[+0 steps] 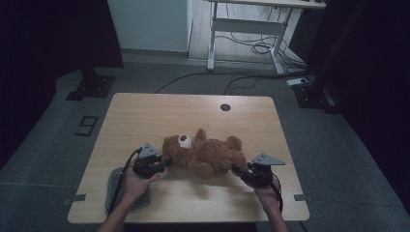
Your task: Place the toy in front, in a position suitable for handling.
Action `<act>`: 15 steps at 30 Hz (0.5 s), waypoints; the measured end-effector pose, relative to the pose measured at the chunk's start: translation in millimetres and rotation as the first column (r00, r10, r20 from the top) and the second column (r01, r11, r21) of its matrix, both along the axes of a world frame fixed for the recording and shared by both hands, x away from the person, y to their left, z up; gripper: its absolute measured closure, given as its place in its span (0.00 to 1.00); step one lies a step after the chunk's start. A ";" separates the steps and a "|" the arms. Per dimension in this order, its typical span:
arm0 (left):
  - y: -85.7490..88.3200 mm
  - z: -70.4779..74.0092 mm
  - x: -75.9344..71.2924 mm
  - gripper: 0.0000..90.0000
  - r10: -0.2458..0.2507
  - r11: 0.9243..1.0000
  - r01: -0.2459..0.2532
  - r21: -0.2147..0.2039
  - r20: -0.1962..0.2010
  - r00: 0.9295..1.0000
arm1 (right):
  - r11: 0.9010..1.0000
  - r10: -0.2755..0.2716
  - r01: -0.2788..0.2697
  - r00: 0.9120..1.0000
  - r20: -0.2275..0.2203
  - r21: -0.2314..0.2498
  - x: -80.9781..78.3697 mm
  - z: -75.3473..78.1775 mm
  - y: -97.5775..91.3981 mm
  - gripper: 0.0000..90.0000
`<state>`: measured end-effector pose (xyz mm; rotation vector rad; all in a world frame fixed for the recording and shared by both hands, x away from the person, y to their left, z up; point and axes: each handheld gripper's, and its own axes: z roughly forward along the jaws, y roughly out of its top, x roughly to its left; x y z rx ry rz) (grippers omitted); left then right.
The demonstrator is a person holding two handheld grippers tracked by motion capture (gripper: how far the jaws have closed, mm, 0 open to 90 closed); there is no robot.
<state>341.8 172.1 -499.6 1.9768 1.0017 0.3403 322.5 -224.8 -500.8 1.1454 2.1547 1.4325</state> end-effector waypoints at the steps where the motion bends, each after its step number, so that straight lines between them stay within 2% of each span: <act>1: 0.3 -1.6 -1.0 0.78 0.002 1.000 -0.002 -0.003 -0.003 1.000 | 1.000 0.004 -0.004 1.000 -0.009 0.003 0.4 -2.1 -0.1 0.74; 6: 0.0 -5.9 -2.9 0.78 0.011 1.000 -0.010 -0.005 0.002 1.000 | 1.000 0.010 -0.009 0.999 -0.033 0.025 3.6 -11.6 -0.9 0.73; 15: -3.9 -8.6 -0.9 0.77 0.013 1.000 -0.013 -0.009 0.000 1.000 | 0.999 -0.011 0.013 0.999 -0.049 0.043 9.4 -16.8 -4.3 0.72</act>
